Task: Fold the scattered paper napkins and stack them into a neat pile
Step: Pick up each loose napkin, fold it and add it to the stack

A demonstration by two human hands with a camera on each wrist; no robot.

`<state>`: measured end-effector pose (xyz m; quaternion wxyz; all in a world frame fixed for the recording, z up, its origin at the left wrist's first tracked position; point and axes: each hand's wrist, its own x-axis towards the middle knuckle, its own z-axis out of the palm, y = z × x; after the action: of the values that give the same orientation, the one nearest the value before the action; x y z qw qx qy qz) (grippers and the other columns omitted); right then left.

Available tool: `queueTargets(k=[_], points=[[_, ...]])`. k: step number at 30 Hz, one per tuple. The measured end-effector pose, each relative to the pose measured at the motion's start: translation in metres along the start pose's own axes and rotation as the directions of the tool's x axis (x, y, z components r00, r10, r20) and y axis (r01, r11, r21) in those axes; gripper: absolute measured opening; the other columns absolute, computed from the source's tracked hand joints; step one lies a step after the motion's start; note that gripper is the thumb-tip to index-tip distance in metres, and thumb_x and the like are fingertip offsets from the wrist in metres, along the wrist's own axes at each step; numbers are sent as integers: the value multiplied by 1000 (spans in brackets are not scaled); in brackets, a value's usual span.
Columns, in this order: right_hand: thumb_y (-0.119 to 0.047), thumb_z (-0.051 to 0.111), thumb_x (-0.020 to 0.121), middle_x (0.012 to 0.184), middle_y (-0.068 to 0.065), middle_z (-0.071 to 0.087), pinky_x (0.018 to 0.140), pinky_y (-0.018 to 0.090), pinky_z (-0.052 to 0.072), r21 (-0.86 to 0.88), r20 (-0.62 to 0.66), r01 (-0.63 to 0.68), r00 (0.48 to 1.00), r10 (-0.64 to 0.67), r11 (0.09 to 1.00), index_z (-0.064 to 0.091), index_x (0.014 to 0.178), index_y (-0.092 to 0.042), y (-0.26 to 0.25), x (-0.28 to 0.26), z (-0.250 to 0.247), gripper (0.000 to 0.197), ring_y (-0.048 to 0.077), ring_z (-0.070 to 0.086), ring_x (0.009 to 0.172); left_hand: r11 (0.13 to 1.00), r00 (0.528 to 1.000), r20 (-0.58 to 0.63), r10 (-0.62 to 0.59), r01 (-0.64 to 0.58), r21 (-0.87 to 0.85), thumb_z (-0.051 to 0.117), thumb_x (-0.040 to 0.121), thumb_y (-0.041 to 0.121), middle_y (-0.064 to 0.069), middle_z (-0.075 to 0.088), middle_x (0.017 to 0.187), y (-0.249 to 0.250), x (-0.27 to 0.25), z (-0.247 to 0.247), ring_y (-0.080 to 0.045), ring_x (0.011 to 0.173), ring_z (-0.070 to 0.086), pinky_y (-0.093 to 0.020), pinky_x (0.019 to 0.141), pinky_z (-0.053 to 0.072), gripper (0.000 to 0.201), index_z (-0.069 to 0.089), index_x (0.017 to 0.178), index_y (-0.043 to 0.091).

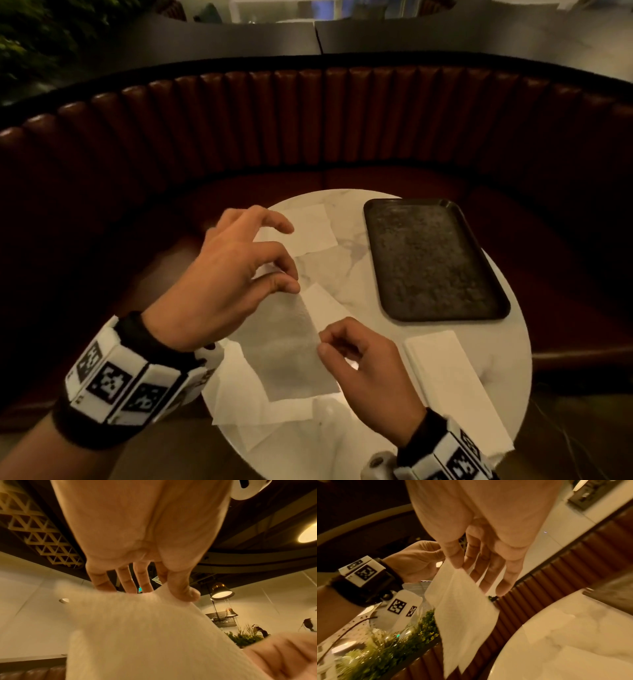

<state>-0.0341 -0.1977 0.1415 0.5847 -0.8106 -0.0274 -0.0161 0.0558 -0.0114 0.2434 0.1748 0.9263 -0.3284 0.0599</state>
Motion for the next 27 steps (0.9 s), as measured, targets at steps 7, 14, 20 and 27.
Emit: queueTargets(k=[7, 14, 20, 27], points=[[-12, 63, 86, 73, -5, 64, 63, 23, 47, 205, -79, -119, 987, 138, 972, 59, 83, -25, 24, -24, -28, 14, 7, 58, 67, 967, 991, 132, 10, 24, -255, 63, 79, 42, 20, 66, 83, 12, 48, 29, 4, 83, 60, -16, 75, 48, 16, 68, 86, 29], [10, 67, 78, 61, 9, 62, 57, 31, 54, 466, -224, -408, 803, 551, 785, 64, 82, -4, 88, -87, -83, 15, 18, 57, 56, 910, 947, 321, -1, 134, -392, 78, 77, 28, 11, 67, 73, 37, 114, 158, -3, 71, 60, -13, 66, 42, 11, 67, 76, 27], [2, 68, 81, 60, 13, 62, 57, 36, 56, 357, -381, -636, 569, 728, 684, 61, 80, -5, 170, -121, -142, 10, 22, 60, 49, 901, 871, 482, 93, 132, -412, 76, 77, 29, 1, 68, 80, 103, 150, 308, -12, 78, 60, -25, 74, 44, 13, 70, 80, 19], [-23, 62, 89, 66, -3, 57, 66, 15, 46, -165, -374, -749, 650, 662, 642, 50, 91, -24, 231, -127, -164, 12, 7, 58, 66, 994, 850, 523, 62, -6, -109, 65, 81, 46, 7, 47, 107, 140, 161, 397, -21, 107, 36, -36, 86, 28, 21, 66, 93, 29]])
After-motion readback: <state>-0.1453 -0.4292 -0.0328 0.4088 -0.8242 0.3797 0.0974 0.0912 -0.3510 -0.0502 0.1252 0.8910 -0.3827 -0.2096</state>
